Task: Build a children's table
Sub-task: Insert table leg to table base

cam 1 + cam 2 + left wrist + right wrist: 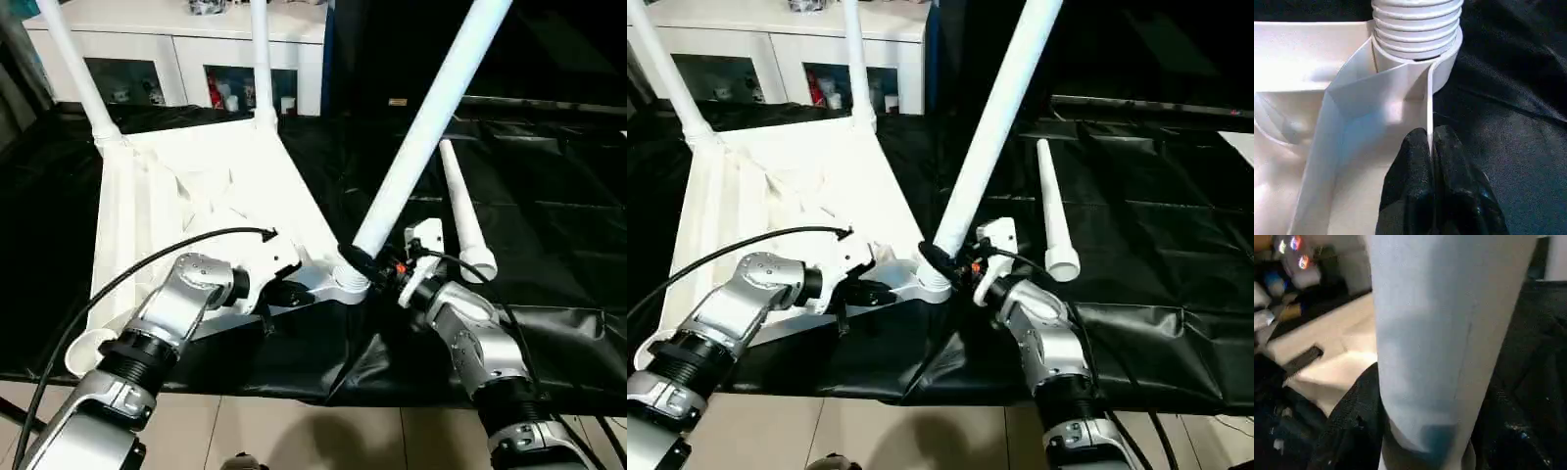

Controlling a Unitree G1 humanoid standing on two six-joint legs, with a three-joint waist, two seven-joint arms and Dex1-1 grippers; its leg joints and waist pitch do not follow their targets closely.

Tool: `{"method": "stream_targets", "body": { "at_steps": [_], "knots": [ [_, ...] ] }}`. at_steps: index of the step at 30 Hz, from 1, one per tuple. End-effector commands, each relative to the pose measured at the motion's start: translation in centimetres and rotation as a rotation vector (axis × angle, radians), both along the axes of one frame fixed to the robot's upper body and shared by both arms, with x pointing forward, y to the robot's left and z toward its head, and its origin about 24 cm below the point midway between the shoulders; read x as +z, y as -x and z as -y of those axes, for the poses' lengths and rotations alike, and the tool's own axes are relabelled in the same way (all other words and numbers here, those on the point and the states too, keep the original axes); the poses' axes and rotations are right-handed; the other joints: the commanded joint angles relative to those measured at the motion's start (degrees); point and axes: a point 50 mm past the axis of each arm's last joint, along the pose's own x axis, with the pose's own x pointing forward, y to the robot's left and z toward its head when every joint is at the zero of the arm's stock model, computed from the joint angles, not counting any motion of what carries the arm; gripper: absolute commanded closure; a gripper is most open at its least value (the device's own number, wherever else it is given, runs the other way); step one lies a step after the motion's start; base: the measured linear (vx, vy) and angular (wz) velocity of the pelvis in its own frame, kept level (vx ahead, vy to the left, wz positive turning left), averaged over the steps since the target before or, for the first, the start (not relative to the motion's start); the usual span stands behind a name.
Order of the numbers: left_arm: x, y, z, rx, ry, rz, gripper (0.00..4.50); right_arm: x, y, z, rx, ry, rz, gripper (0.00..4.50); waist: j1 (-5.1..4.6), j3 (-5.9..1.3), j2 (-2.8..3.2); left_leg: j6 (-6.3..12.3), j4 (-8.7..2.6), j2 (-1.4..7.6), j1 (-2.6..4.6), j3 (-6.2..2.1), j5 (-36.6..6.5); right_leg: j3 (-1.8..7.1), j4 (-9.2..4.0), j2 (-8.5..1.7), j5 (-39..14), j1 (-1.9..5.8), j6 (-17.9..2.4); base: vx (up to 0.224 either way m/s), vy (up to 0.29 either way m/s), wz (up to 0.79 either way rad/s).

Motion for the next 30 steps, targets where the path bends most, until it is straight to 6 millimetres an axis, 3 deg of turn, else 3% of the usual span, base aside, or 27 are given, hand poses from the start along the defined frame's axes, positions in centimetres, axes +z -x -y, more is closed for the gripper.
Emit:
{"method": "stream_targets", "body": {
  "at_steps": [1, 4, 9, 14, 19, 21, 22, 24, 25, 28, 30],
  "knots": [
    [2.4, -0.7, -0.5, -0.002, 0.031, 0.101, 4.5, -4.7, 2.7, 0.8, 0.123, 0.234, -0.201, 2.6, -0.18, -3.71, 0.28, -1.48, -4.81, 1.39, 1.35, -0.65, -21.6, 2.6, -5.83, -3.87, -17.9, 1.84, -9.3, 0.0, 0.0, 0.0],
    [2.5, -0.6, -0.6, -0.024, 0.032, 0.093, 4.5, -4.7, 2.9, 0.5, 0.208, 0.283, -0.212, 2.6, -0.24, -3.72, 0.3, -1.49, -4.88, 1.33, 1.43, -0.63, -21.6, 2.67, -5.93, -3.88, -17.7, 1.83, -9.0, 0.0, 0.0, 0.0],
    [2.7, -0.5, -0.5, -0.059, 0.039, 0.09, 4.5, -4.2, 2.5, 0.2, 0.259, 0.286, -0.219, 2.6, -0.39, -3.85, 0.03, -1.14, -4.87, 1.41, 1.52, -0.54, -21.0, 2.62, -5.71, -3.74, -14.9, 1.93, -10.5, 0.0, 0.0, 0.0],
    [2.8, -0.2, -0.3, -0.115, 0.061, 0.077, 4.5, -3.6, 2.1, 0.4, 0.352, 0.278, -0.286, 2.6, -0.28, -3.92, 0.22, -1.04, -4.83, 1.5, 1.65, -0.51, -20.9, 2.59, -5.55, -3.7, -13.4, 1.98, -11.3, 0.0, 0.0, 0.0],
    [3.2, 0.1, -0.2, -0.192, 0.066, 0.069, 4.5, -2.2, 0.6, 0.7, 0.413, 0.316, -0.286, 2.6, -0.26, -4.12, 0.32, -1.02, -4.63, 1.55, 1.65, -0.35, -19.6, 2.47, -5.2, -3.65, -10.6, 2.13, -12.7, 0.0, 0.0, 0.0],
    [3.2, 0.0, -0.2, -0.194, 0.063, 0.069, 4.5, -2.0, 0.5, 0.5, 0.464, 0.346, -0.287, 2.6, -0.17, -4.16, -0.25, -0.66, -4.63, 1.55, 1.5, -0.28, -18.1, 2.45, -5.0, -3.65, -9.2, 2.32, -12.8, 0.0, 0.0, 0.0],
    [3.3, 0.0, -0.2, -0.195, 0.062, 0.07, 4.5, -1.9, 0.4, 0.4, 0.476, 0.355, -0.287, 2.6, -0.12, -4.16, -0.08, -0.58, -4.62, 1.55, 1.45, -0.28, -17.6, 2.41, -4.93, -3.7, -9.0, 2.31, -12.9, 0.0, 0.0, 0.0],
    [3.3, -0.1, -0.3, -0.193, 0.055, 0.075, 4.5, -1.8, 0.6, 0.1, 0.526, 0.366, -0.302, 2.6, -0.09, -4.1, -0.76, -0.3, -4.62, 1.54, 1.4, -0.18, -17.2, 2.41, -5.02, -3.71, -9.5, 2.41, -12.7, 0.0, 0.0, 0.0],
    [3.3, -0.1, -0.3, -0.193, 0.053, 0.075, 4.5, -1.9, 0.7, 0.1, 0.538, 0.371, -0.305, 2.6, 0.05, -4.11, -0.42, -0.21, -4.63, 1.59, 1.43, -0.23, -16.9, 2.43, -4.96, -3.79, -10.0, 2.35, -12.5, 0.0, 0.0, 0.0],
    [3.3, -0.3, -0.4, -0.183, 0.044, 0.083, 4.5, -2.3, 1.0, 0.0, 0.582, 0.392, -0.325, 2.6, 0.27, -4.04, -0.74, -0.16, -4.67, 1.64, 1.45, -0.22, -17.1, 2.46, -5.11, -3.95, -11.7, 2.29, -12.0, 0.0, 0.0, 0.0],
    [3.4, -0.3, -0.4, -0.185, 0.049, 0.085, 4.5, -2.5, 1.1, 0.1, 0.585, 0.393, -0.333, 2.6, 0.28, -3.95, -0.57, -0.5, -4.79, 1.67, 1.52, -0.25, -18.0, 2.5, -5.3, -3.95, -13.0, 2.12, -11.7, 0.0, 0.0, 0.0]
  ]
}}
